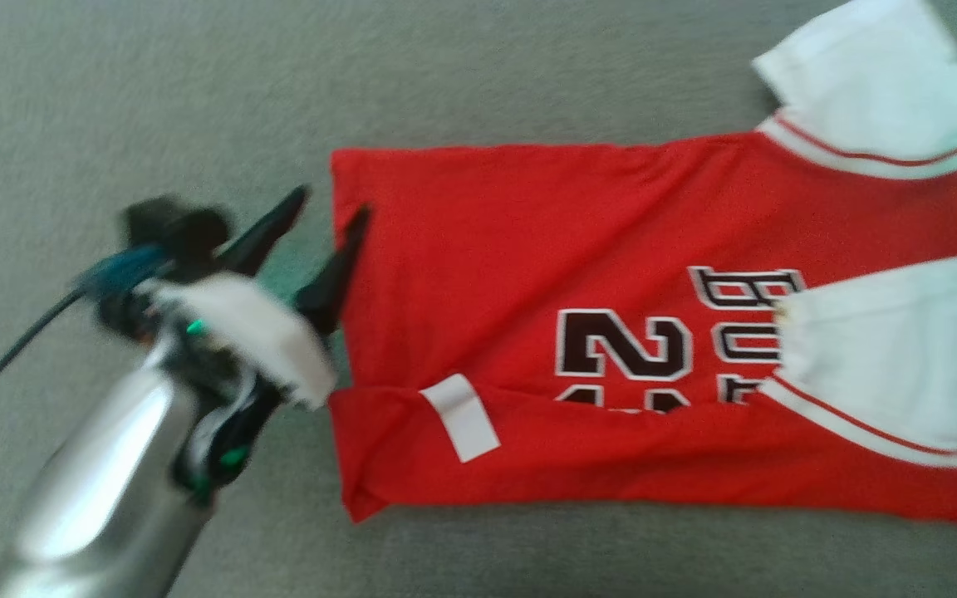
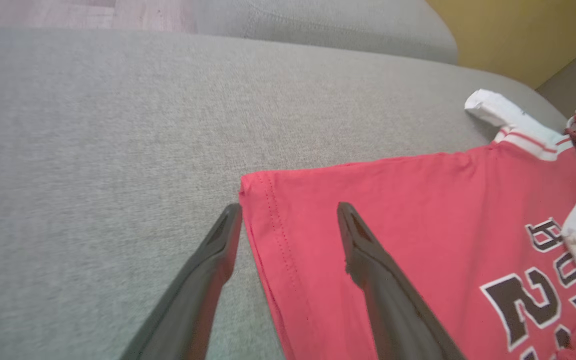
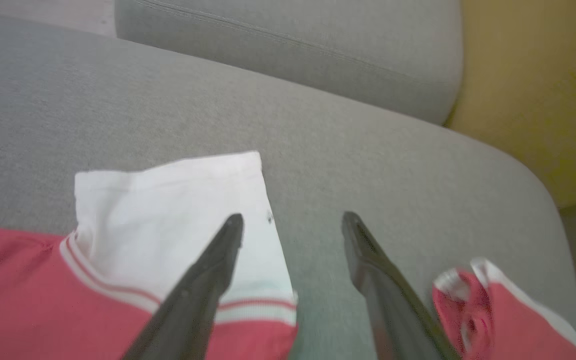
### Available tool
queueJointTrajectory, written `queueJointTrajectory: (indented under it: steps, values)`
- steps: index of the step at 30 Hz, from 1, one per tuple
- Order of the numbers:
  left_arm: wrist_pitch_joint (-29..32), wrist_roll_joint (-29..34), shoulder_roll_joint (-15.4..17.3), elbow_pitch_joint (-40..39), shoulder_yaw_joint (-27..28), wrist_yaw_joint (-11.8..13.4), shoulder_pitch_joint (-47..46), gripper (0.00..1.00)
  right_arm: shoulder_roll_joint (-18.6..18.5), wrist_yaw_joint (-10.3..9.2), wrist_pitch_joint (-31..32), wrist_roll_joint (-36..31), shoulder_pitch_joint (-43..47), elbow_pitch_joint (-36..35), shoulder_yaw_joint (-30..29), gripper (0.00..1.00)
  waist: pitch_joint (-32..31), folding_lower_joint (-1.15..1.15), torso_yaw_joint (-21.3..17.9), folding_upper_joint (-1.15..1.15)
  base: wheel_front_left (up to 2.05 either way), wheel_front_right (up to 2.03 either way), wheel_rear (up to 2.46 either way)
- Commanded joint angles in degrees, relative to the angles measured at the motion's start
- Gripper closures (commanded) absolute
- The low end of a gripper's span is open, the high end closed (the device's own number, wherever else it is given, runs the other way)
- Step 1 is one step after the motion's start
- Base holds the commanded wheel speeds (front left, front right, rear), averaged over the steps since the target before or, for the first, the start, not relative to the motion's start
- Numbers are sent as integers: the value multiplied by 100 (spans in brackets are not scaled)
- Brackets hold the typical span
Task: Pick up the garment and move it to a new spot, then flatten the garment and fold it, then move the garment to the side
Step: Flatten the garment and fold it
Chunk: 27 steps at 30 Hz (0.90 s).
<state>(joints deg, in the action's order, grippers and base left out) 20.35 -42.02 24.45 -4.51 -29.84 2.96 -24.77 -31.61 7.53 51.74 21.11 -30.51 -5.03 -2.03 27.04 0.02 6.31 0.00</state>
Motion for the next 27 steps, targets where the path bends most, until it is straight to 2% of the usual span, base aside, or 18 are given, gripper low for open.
queueJointTrajectory:
  steps: [1,6,12,18,27]
  values:
    - [23,125,36,66,103,-58,-272,0,-199,-4,-108,-146,-196,60,88,0,393,-2,399,0,0,0,0]
    - [1,337,-427,828,-265,-257,-931,0,2,-4,-467,-480,-893,1120,305,0,606,-2,639,0,0,0,0]
    - [-39,389,-634,1261,-444,-415,-1207,0,115,-4,-557,-555,-1129,1898,515,0,648,-2,727,0,0,0,0]
    - [0,325,-620,1367,-469,-488,-1248,0,82,-4,-471,-297,-1132,2095,768,0,597,-2,630,0,0,0,0]
    - [74,278,-575,1368,-454,-464,-1308,0,108,-4,-252,66,-1138,2054,964,0,571,-2,472,0,0,0,0]
